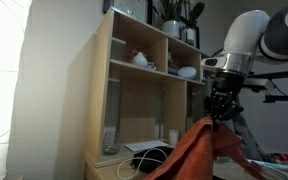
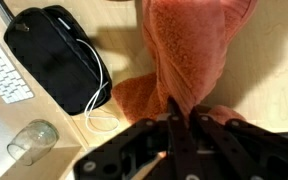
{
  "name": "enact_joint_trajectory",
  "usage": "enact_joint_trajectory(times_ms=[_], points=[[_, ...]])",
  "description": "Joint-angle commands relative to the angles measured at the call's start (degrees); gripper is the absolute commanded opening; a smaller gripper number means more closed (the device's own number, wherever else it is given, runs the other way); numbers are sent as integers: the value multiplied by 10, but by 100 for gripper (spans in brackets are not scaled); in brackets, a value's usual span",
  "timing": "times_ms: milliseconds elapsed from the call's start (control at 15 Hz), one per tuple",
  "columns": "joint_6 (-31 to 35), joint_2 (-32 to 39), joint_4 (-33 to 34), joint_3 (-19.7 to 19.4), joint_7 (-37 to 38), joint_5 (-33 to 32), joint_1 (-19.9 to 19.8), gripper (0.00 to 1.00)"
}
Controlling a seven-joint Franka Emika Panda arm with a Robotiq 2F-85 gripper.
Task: Pick up the orange towel from the table, wipe the top shelf of the cabinet and put back on the table
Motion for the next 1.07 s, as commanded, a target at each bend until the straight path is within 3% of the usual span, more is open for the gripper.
enact_joint_trajectory(times_ms=[0, 667, 1000], points=[[13, 6, 21, 3, -13, 2, 12, 2], [10, 39, 91, 26, -23, 41, 7, 2], [18, 50, 115, 8, 4, 39, 4, 2]])
